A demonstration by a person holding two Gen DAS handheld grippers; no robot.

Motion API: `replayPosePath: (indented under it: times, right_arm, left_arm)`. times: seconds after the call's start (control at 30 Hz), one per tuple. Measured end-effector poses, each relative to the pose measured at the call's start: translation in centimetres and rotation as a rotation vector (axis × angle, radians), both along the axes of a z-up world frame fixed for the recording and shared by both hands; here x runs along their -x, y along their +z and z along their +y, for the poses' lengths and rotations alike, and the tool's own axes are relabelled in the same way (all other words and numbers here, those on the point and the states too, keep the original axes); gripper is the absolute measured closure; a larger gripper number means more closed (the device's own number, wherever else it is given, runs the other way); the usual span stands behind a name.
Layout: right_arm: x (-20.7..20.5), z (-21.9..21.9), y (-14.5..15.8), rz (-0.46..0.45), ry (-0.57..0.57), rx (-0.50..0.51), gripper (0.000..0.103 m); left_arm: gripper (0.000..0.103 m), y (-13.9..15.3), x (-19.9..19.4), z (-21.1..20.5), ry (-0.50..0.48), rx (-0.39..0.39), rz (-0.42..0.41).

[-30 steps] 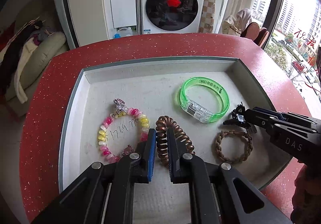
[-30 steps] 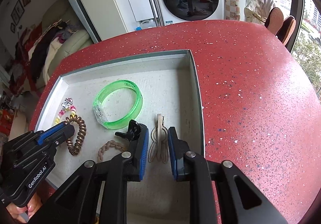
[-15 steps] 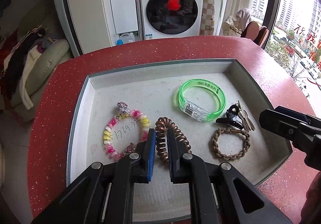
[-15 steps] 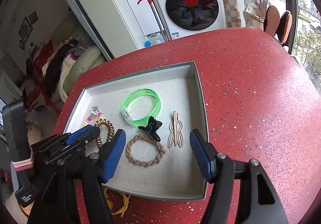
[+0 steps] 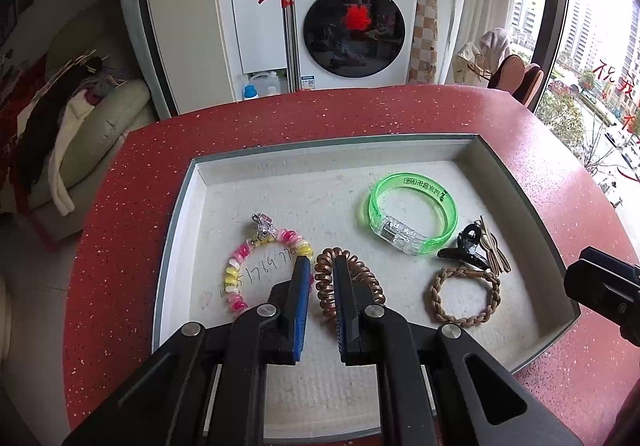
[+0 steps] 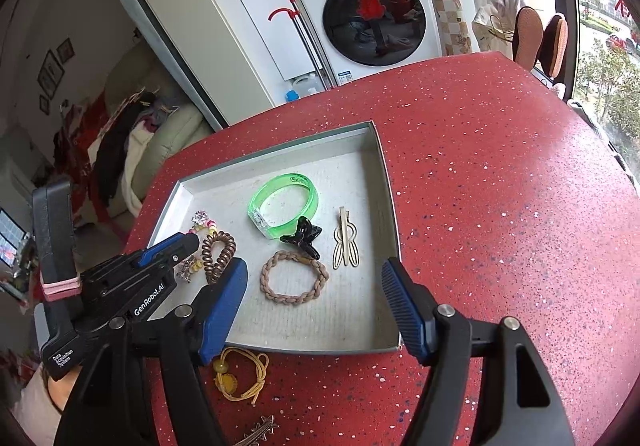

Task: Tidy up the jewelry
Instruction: 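Open the right gripper releasing the cream clip while the left gripper releases the coil tie into the tray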

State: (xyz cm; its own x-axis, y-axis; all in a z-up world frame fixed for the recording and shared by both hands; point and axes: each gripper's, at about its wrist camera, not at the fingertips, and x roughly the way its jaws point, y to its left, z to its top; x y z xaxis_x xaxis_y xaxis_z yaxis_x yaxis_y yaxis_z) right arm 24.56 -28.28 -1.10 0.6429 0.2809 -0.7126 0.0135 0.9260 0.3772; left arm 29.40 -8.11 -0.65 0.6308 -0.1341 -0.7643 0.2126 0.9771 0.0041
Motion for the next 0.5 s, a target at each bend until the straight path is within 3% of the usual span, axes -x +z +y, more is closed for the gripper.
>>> replayPosePath:
  times: [0.33,0.4,0.5]
  right_arm:
    - [1.2,-0.7,-0.5,0.008,-0.023,-0.034,0.024]
    - [1.4,-0.6,-0.4,0.006,-0.022,-0.034,0.024]
    - [1.6,-0.6,-0.3,0.001,-0.021,-0.035,0.024]
  left_arm:
    - [0.071,0.3,0.1,0.5,0.012,0.01,-0.006]
    - [0.0,0.7,0.3,0.6,0.018,0.014,-0.022]
    - [0.0,1.5,0.8,1.1,0.022,0.043,-0.079]
